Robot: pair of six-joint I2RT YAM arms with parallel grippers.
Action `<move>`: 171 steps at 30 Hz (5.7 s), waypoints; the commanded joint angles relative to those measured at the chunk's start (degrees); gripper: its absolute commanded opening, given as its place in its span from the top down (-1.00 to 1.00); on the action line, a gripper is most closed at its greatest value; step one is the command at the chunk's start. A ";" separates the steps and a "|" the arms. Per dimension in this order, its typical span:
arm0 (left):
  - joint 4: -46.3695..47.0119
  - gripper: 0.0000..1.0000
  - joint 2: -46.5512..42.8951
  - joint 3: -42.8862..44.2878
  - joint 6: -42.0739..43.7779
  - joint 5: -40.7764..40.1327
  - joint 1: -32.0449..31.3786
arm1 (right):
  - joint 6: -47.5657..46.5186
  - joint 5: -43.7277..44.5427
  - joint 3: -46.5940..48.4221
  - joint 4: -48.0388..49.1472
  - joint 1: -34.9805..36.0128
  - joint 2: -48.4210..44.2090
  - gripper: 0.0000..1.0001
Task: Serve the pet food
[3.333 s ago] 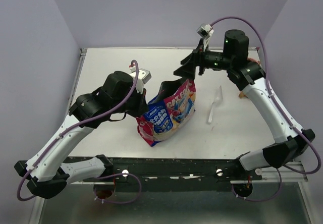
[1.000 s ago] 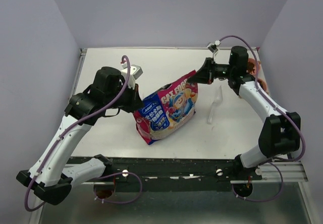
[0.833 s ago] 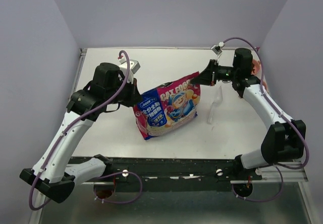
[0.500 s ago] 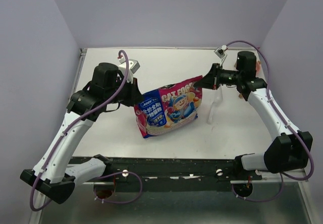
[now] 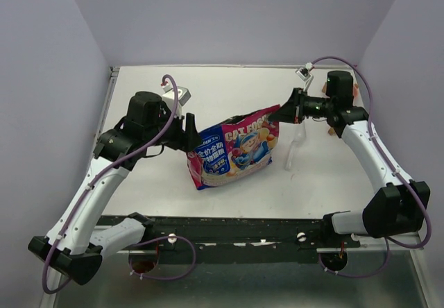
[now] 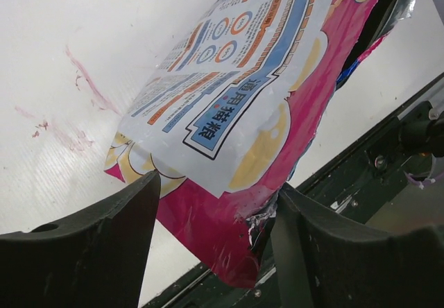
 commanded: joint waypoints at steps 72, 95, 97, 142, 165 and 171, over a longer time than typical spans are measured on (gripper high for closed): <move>-0.29 1.00 -1.96 3.87 1.08 -2.42 0.36 | -60.95 48.19 46.71 -38.04 44.20 22.15 -0.04; -1.35 1.00 -3.37 3.87 0.91 -4.70 0.36 | -64.55 60.42 41.88 -35.66 45.78 21.55 0.86; -1.35 1.00 -3.72 3.78 0.82 -4.97 0.36 | -65.00 60.67 38.82 -33.57 45.86 19.53 0.60; -3.28 1.00 -7.59 3.78 7.32 -9.80 -0.43 | -68.78 59.35 38.53 -32.42 37.17 18.73 0.42; 8.23 0.02 0.23 0.18 5.56 -6.02 -4.74 | -60.43 44.24 44.77 -33.47 36.73 18.64 1.00; 11.39 0.03 2.17 -0.97 4.60 -5.41 -6.14 | -59.11 43.18 45.13 -32.77 36.90 18.81 0.99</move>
